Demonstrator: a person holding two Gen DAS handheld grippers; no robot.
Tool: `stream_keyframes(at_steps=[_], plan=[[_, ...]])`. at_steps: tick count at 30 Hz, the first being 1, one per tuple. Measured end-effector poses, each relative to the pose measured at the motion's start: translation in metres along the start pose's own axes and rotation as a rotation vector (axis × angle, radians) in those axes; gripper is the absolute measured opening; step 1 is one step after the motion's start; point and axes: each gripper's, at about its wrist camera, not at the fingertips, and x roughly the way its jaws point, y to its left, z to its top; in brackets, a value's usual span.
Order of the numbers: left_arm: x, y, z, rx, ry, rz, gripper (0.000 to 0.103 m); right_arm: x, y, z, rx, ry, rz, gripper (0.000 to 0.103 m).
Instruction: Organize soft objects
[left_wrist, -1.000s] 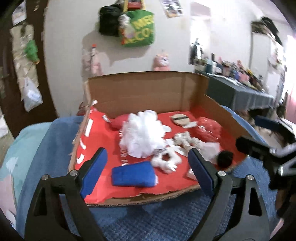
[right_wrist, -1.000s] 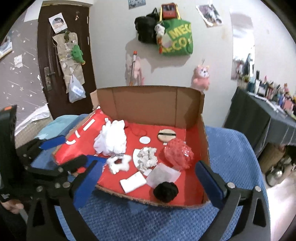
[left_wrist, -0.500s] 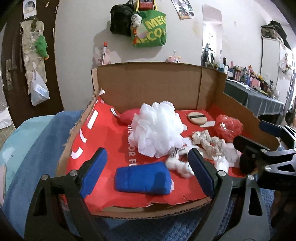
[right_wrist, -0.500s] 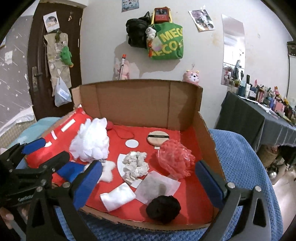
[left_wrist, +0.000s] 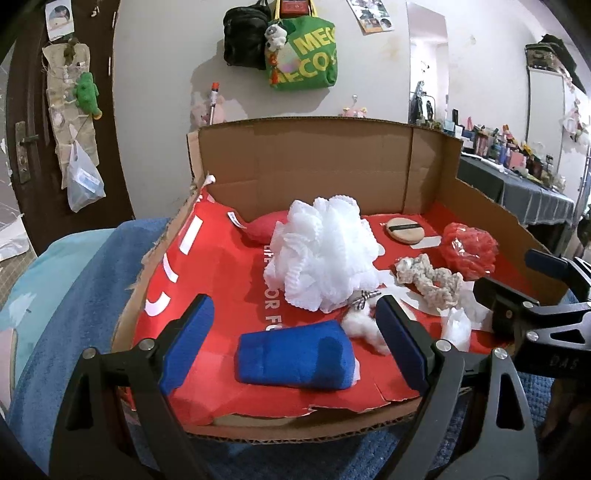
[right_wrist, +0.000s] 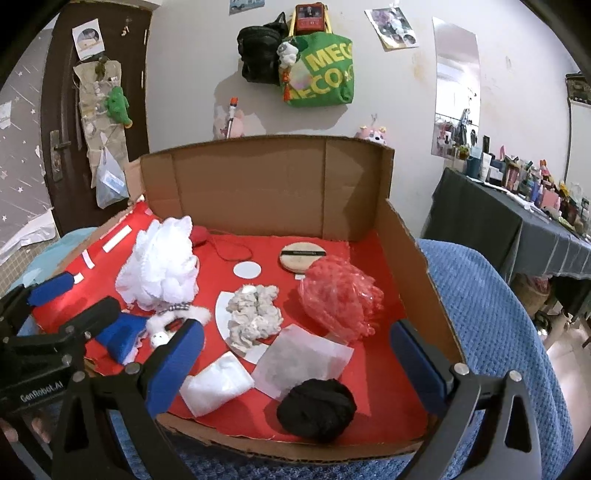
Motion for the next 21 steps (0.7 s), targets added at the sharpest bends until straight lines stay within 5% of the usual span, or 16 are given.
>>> stream_keyframes(at_steps=[21], plan=[[0.0087, -0.0008, -0.0027, 0.002, 0.041, -0.013, 0.089, 0.0021, 0.0038, -0.0038, -0.012, 0.005, -0.024, 0.103]])
